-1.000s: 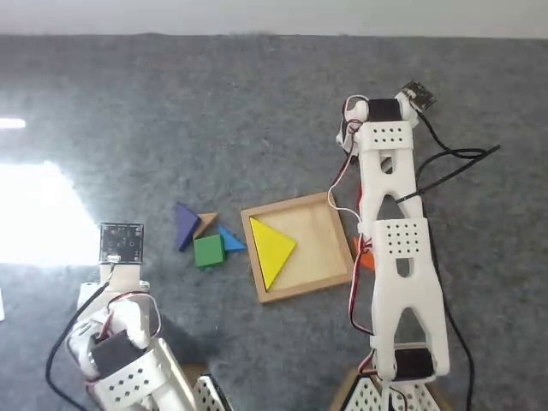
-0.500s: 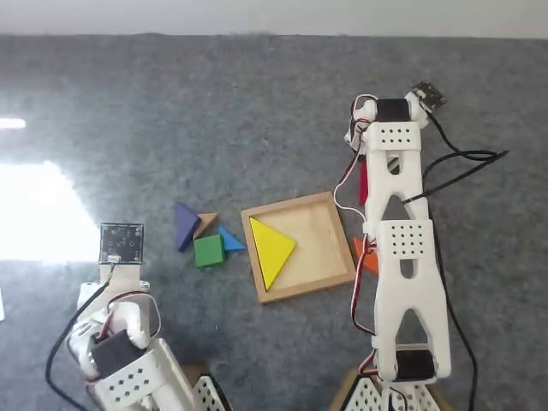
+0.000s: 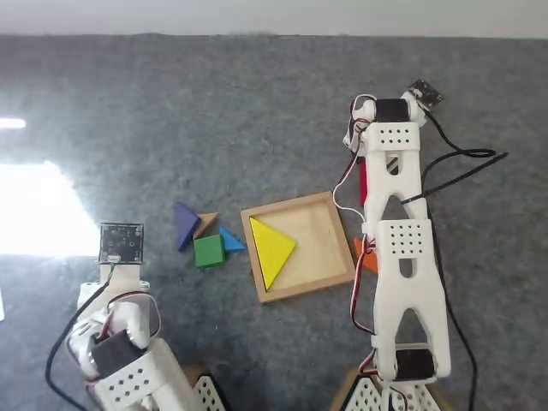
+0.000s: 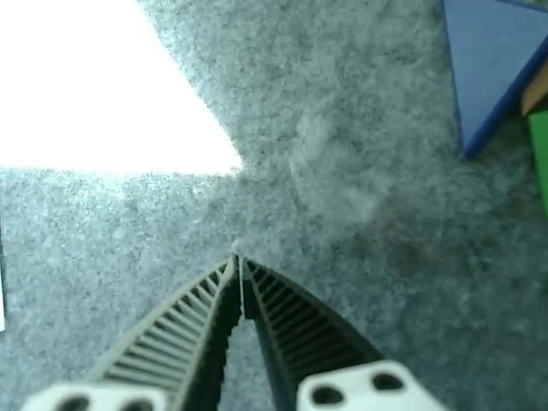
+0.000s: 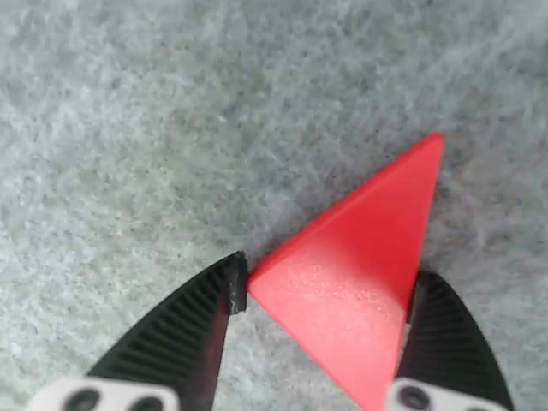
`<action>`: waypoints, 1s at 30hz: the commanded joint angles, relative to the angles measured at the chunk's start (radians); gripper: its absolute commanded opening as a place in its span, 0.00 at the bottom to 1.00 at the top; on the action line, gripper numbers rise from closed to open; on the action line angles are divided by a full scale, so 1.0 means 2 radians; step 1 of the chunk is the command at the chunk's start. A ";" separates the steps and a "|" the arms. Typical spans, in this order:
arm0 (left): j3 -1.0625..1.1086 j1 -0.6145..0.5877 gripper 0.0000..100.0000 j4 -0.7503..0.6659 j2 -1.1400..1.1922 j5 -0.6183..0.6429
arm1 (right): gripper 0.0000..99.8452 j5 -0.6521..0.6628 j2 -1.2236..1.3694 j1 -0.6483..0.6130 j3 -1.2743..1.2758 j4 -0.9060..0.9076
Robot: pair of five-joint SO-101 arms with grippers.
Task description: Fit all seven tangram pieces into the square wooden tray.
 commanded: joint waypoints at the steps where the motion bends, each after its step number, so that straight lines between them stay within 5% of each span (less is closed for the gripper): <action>1: -0.003 0.004 0.01 0.004 0.001 0.005 | 0.22 0.032 -0.015 -0.020 -0.039 0.018; 17: -0.003 0.004 0.01 0.004 0.001 0.005 | 0.22 0.155 -0.129 -0.055 -0.025 0.023; 24: -0.003 0.004 0.01 0.004 0.001 0.005 | 0.22 0.237 -0.264 -0.117 0.185 0.023; 30: -0.003 0.004 0.01 0.004 0.001 0.005 | 0.22 0.400 -0.406 -0.195 0.381 0.021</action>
